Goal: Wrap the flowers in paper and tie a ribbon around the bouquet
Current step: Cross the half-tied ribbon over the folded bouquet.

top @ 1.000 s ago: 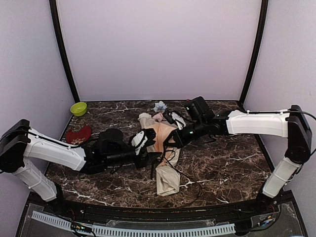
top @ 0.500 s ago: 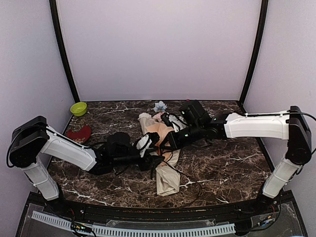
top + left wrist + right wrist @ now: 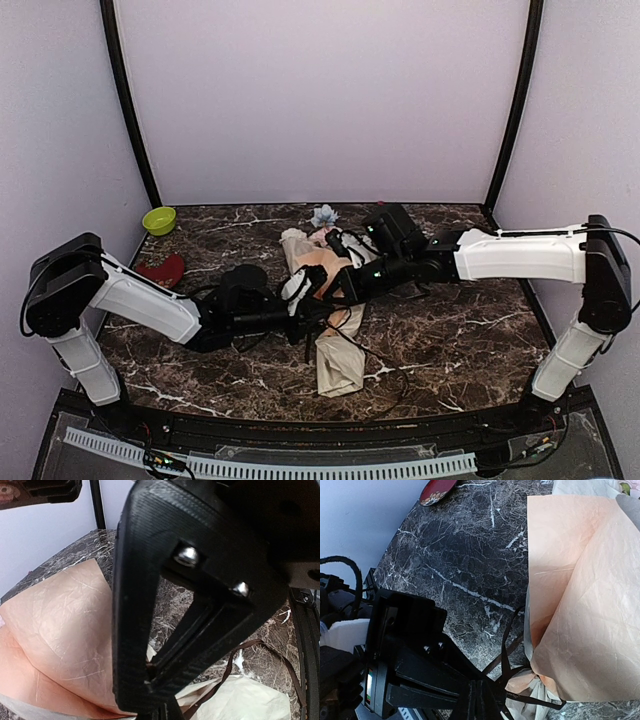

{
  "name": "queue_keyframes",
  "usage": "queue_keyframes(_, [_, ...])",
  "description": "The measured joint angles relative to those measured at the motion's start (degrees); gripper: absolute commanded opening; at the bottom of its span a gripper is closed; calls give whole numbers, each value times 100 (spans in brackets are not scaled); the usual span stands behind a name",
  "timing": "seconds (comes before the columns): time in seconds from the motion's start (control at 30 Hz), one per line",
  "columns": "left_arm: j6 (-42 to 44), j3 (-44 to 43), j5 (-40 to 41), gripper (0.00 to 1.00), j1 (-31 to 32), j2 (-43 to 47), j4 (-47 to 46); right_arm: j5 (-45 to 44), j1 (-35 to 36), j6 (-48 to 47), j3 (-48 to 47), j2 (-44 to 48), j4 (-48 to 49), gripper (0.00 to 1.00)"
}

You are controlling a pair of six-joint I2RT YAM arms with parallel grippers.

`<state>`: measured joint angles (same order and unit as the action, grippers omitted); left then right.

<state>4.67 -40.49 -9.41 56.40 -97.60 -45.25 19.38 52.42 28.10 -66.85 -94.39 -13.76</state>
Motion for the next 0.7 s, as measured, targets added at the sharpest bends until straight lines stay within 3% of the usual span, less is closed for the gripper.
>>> queue_keyframes(0.1, [0, 2, -50, 0, 2, 0, -4, 22, -17, -142, -17, 0, 2, 28])
queue_keyframes(0.2, [0, 4, -118, 0, 9, 0, -42, 70, -103, -269, -55, 13, -13, 31])
queue_keyframes(0.3, [0, 59, -219, 0, 9, 0, -146, 280, -293, -422, -101, 20, -15, 25])
queue_keyframes(0.47, [0, 170, -317, 0, 9, 0, -267, 533, -603, -671, -407, -164, -153, 4])
queue_keyframes(0.7, [-2, 280, -444, 0, 9, 2, -442, 798, -667, -1314, -892, -876, -756, 0])
